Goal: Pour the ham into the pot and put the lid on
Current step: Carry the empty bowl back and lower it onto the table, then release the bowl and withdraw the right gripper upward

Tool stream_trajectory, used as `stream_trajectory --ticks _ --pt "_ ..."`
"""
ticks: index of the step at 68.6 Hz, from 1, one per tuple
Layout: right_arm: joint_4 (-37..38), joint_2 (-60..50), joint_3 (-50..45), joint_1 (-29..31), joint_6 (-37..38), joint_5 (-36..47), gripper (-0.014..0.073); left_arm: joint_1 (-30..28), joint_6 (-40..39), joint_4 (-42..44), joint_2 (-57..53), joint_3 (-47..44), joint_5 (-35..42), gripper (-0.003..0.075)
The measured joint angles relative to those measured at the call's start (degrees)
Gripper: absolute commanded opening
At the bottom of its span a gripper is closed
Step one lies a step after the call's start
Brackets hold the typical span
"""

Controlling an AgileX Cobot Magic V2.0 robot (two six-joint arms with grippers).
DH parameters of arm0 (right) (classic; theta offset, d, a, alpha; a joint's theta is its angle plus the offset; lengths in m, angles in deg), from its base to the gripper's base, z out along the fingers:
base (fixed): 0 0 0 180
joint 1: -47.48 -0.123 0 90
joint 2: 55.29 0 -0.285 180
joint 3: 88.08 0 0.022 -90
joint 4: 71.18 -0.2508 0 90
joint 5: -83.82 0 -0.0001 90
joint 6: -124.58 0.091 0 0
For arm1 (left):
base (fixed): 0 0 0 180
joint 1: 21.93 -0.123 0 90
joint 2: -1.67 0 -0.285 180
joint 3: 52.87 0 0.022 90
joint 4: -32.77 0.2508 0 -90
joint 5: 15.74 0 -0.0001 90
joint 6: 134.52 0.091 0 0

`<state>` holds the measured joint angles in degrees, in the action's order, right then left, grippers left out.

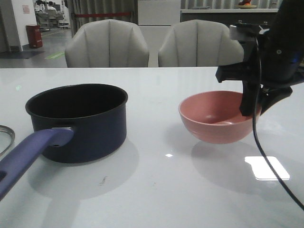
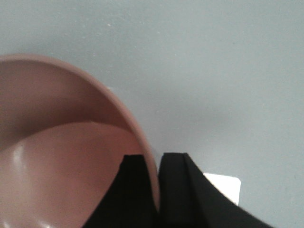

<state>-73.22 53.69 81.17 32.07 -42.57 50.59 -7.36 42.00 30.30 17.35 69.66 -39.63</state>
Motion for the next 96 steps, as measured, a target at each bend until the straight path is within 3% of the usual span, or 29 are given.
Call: stream_trajectory --ticks 7,18,26,49,96 --pt "-0.03 1.62 0.00 0.26 0.00 -0.24 0.0199 0.00 0.00 0.00 0.00 0.00 0.00 0.0617" --pt "-0.37 3.42 0.24 0.26 -0.11 -0.59 0.0440 0.00 0.00 0.00 0.00 0.00 0.00 0.0617" --pt "0.53 3.86 2.03 0.26 -0.11 -2.28 0.0518 0.00 0.00 0.00 0.00 0.00 0.00 0.0617" --pt "2.76 -8.64 0.42 0.26 -3.82 -1.27 0.0519 0.00 0.00 0.00 0.00 0.00 0.00 0.0617" --pt "2.88 -60.17 -34.58 -1.73 -6.24 23.68 0.0496 0.00 0.00 0.00 0.00 0.00 0.04 0.0617"
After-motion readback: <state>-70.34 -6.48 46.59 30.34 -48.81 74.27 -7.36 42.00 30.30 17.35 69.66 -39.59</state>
